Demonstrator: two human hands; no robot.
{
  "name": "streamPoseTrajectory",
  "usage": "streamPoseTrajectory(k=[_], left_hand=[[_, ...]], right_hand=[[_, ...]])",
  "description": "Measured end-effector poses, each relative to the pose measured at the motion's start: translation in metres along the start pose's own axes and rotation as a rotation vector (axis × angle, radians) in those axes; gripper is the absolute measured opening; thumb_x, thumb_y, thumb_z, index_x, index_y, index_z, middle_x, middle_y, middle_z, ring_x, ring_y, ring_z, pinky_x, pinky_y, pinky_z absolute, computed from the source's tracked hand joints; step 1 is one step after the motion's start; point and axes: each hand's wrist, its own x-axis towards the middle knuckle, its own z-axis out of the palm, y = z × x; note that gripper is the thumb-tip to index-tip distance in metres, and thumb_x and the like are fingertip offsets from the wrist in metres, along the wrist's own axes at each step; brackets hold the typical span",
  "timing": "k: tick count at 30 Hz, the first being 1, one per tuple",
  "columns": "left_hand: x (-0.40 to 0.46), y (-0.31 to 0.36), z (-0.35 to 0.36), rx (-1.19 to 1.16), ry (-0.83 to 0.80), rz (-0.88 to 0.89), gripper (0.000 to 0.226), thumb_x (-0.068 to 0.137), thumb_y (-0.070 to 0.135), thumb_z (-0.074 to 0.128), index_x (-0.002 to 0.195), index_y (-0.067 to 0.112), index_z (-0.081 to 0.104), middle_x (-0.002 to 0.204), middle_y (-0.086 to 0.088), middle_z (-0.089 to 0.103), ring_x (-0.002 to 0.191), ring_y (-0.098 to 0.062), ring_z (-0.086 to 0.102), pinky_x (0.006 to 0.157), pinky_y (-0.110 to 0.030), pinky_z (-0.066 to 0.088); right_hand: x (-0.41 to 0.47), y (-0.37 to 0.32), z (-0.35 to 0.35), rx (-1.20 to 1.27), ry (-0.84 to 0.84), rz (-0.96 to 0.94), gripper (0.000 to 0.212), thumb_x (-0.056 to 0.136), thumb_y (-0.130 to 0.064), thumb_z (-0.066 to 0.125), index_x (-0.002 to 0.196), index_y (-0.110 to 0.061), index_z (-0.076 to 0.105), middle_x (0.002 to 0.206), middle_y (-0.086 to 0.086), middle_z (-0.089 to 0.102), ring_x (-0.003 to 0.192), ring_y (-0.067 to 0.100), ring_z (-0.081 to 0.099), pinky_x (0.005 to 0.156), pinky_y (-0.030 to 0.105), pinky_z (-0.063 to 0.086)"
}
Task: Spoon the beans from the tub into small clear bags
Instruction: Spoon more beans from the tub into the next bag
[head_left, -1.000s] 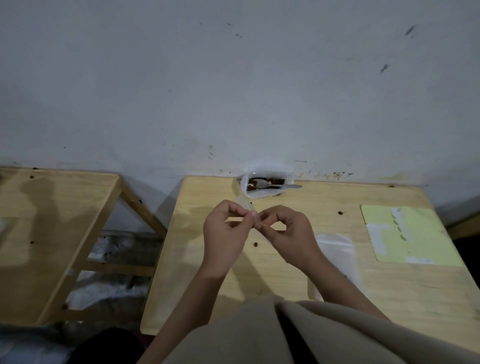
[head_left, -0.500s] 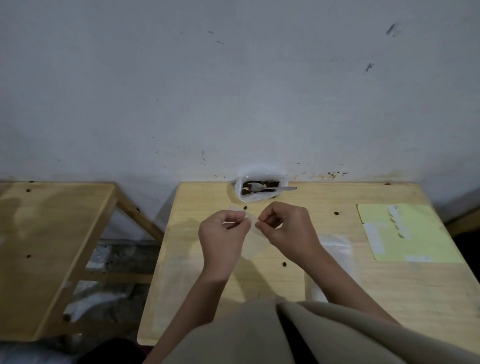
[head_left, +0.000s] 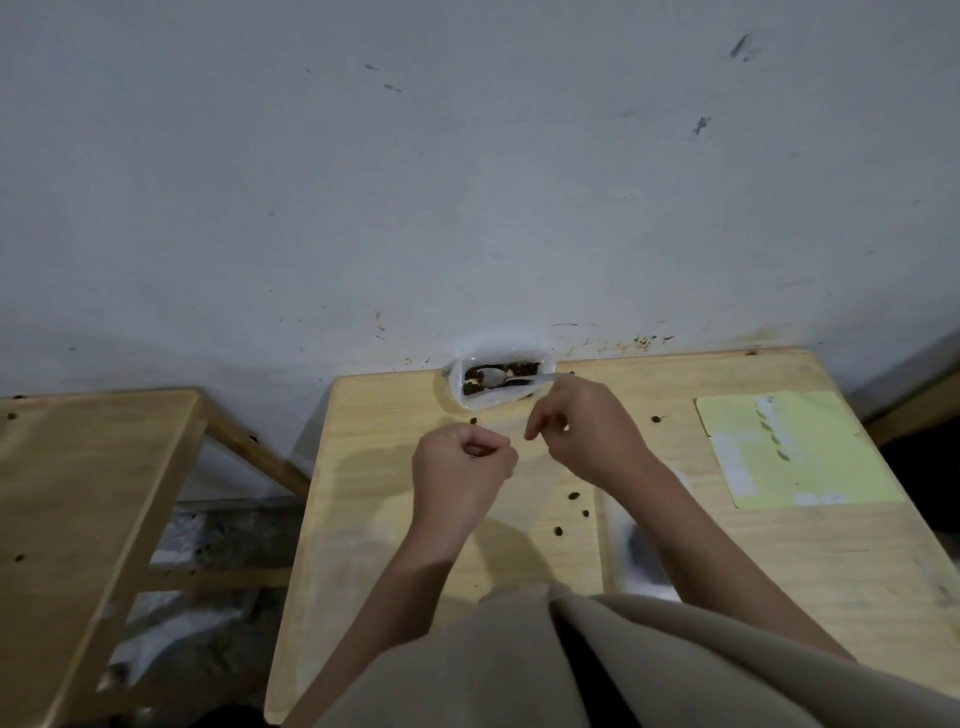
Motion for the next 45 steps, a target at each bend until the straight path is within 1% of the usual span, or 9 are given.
streamPoseTrajectory(k=[4, 10, 13, 16, 27, 35, 38, 41, 45], left_hand=[[0.006, 0.008, 0.005, -0.038, -0.014, 0.034, 0.017, 0.069, 0.001, 0.072, 0.068, 0.017, 0.070, 0.059, 0.001, 0.068, 0.061, -0.010, 0.067, 0.065, -0.028, 0.057], [0.003, 0.004, 0.004, -0.242, -0.083, 0.238, 0.034, 0.074, 0.002, 0.076, 0.088, 0.016, 0.048, 0.084, -0.004, 0.065, 0.081, -0.016, 0.067, 0.075, -0.030, 0.054], [0.006, -0.022, -0.002, 0.206, -0.016, 0.470, 0.078, 0.058, 0.039, 0.086, 0.119, 0.025, 0.038, 0.125, 0.011, 0.042, 0.117, -0.007, 0.043, 0.099, -0.025, 0.039], [0.017, -0.057, -0.003, 0.597, 0.030, 0.623, 0.114, 0.051, 0.067, 0.069, 0.142, 0.018, 0.019, 0.142, 0.005, 0.021, 0.133, -0.019, 0.024, 0.106, -0.054, 0.031], [0.040, -0.099, -0.003, 0.713, -0.032, 0.649, 0.112, 0.068, 0.075, 0.055, 0.141, -0.003, 0.020, 0.141, -0.016, 0.027, 0.131, -0.032, 0.028, 0.100, -0.063, 0.036], [0.028, -0.095, 0.015, 0.644, -0.087, 0.464, 0.124, 0.054, 0.077, 0.057, 0.148, 0.016, 0.003, 0.152, -0.005, 0.017, 0.140, -0.016, 0.010, 0.114, -0.048, 0.001], [0.034, -0.092, 0.022, 0.587, -0.098, 0.453, 0.116, 0.059, 0.067, 0.059, 0.149, 0.009, 0.014, 0.148, -0.006, 0.029, 0.133, -0.015, 0.019, 0.113, -0.038, 0.026], [0.050, -0.090, 0.018, 0.548, -0.106, 0.385, 0.115, 0.056, 0.066, 0.063, 0.147, 0.010, 0.022, 0.136, -0.004, 0.036, 0.123, -0.017, 0.032, 0.100, -0.033, 0.038], [0.080, -0.089, 0.008, 0.525, -0.189, 0.272, 0.127, 0.046, 0.068, 0.076, 0.147, 0.020, 0.017, 0.139, 0.003, 0.024, 0.127, -0.018, 0.032, 0.100, -0.038, 0.041]], right_hand=[[0.002, -0.003, -0.004, -0.047, -0.088, 0.042, 0.034, 0.082, 0.004, 0.049, 0.084, -0.017, 0.076, 0.100, 0.001, 0.064, 0.089, 0.018, 0.061, 0.076, 0.034, 0.051], [0.009, -0.006, -0.023, 0.172, -0.077, 0.217, 0.014, 0.070, -0.010, 0.076, 0.082, -0.015, 0.072, 0.070, -0.009, 0.061, 0.052, 0.000, 0.052, 0.049, 0.009, 0.037], [0.010, -0.007, -0.030, 0.237, -0.082, 0.263, 0.017, 0.064, -0.010, 0.079, 0.078, -0.014, 0.071, 0.059, -0.006, 0.058, 0.042, 0.000, 0.050, 0.041, 0.006, 0.033], [0.010, -0.008, -0.033, 0.240, -0.133, 0.276, 0.022, 0.061, -0.012, 0.083, 0.077, -0.014, 0.069, 0.056, -0.008, 0.055, 0.040, -0.004, 0.048, 0.042, 0.006, 0.033], [0.016, 0.001, -0.035, 0.220, -0.374, 0.307, 0.045, 0.053, -0.024, 0.090, 0.080, -0.019, 0.055, 0.073, 0.000, 0.060, 0.061, 0.013, 0.053, 0.055, 0.023, 0.041], [0.015, 0.017, -0.005, 0.228, -0.426, 0.352, 0.037, 0.064, -0.032, 0.085, 0.089, -0.020, 0.061, 0.102, -0.001, 0.060, 0.079, 0.009, 0.055, 0.064, 0.023, 0.044], [0.014, 0.022, 0.013, 0.356, -0.331, 0.344, 0.016, 0.076, -0.025, 0.076, 0.077, -0.018, 0.062, 0.092, 0.002, 0.063, 0.072, 0.012, 0.057, 0.067, 0.029, 0.050], [0.020, 0.034, 0.029, 0.709, -0.081, 0.508, 0.024, 0.083, -0.024, 0.070, 0.069, -0.009, 0.058, 0.074, 0.006, 0.062, 0.064, 0.015, 0.060, 0.060, 0.028, 0.053], [0.039, 0.065, 0.054, 0.973, 0.223, 0.905, 0.020, 0.088, -0.020, 0.065, 0.095, -0.005, 0.055, 0.085, 0.012, 0.061, 0.068, 0.020, 0.062, 0.063, 0.033, 0.057]])
